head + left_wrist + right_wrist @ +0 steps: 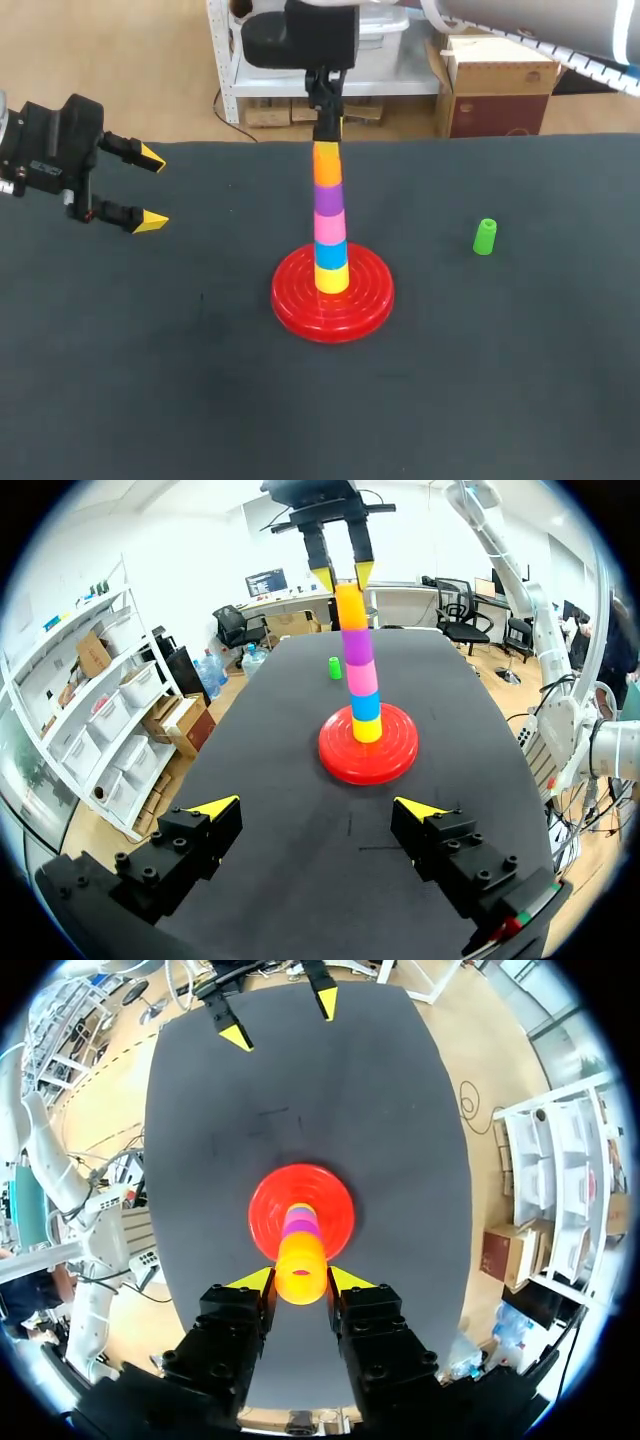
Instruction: Pick up and stack the cylinders on the red base in this order: pink,purple,orange,green
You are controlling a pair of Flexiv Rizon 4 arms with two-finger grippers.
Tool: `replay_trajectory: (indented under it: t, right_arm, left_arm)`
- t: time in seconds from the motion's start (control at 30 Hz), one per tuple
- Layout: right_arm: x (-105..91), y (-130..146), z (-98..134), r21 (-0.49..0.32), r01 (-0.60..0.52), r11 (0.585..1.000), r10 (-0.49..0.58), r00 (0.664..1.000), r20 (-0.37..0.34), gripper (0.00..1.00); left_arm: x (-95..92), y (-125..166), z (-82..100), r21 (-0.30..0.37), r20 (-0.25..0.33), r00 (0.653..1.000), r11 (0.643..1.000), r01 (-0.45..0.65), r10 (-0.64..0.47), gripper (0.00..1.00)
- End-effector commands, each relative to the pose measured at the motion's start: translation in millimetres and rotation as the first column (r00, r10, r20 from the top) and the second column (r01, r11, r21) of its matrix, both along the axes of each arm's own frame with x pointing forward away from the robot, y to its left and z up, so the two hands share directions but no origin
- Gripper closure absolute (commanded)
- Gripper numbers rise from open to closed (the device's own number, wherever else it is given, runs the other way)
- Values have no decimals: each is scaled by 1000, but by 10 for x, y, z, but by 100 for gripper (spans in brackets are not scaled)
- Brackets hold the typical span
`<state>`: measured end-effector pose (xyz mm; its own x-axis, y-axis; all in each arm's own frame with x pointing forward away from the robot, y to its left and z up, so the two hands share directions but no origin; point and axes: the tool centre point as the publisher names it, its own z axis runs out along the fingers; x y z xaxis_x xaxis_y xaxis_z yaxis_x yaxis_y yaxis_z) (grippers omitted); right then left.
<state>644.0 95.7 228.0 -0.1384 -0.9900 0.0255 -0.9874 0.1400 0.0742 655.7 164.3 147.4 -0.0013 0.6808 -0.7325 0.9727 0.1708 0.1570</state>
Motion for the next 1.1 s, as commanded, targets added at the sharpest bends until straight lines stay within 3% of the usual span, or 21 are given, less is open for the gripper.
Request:
replay_trajectory:
  t: [0.03, 0.4, 0.53, 0.57, 0.6, 0.9, 1.1]
  right_arm:
    - [-15, 19, -70, 8, -3, 1000, 4, 1000, -16, 100]
    - [-170, -19, -249, 10, 23, 1000, -22, 998, -62, 100]
    - [-156, -15, -197, 30, 33, 999, -32, 999, -29, 99]
    - [-154, -21, -159, 36, 39, 999, -38, 999, -24, 66]
    - [-151, -34, -102, 48, 46, 998, -46, 999, 0, 1]
    - [-192, -385, 413, 103, 140, 985, -153, 979, 132, 0]
    - [-323, -1043, 335, 60, 341, 938, -347, 926, 147, 0]
  left_arm:
    - [-3, 4, -6, 1, 1, 1000, 1000, 1, -1, 0]
    - [-3, 4, -6, 1, 1, 1000, 1000, 1, -1, 0]
    - [-3, 4, -6, 1, 1, 1000, 1000, 1, -1, 0]
    - [-3, 4, -6, 1, 1, 1000, 1000, 1, -1, 0]
    - [-3, 4, -6, 1, 1, 1000, 1000, 1, -1, 0]
    - [-3, 4, -6, 1, 1, 1000, 1000, 1, -1, 0]
    - [-3, 4, -6, 1, 1, 1000, 1000, 1, -1, 0]
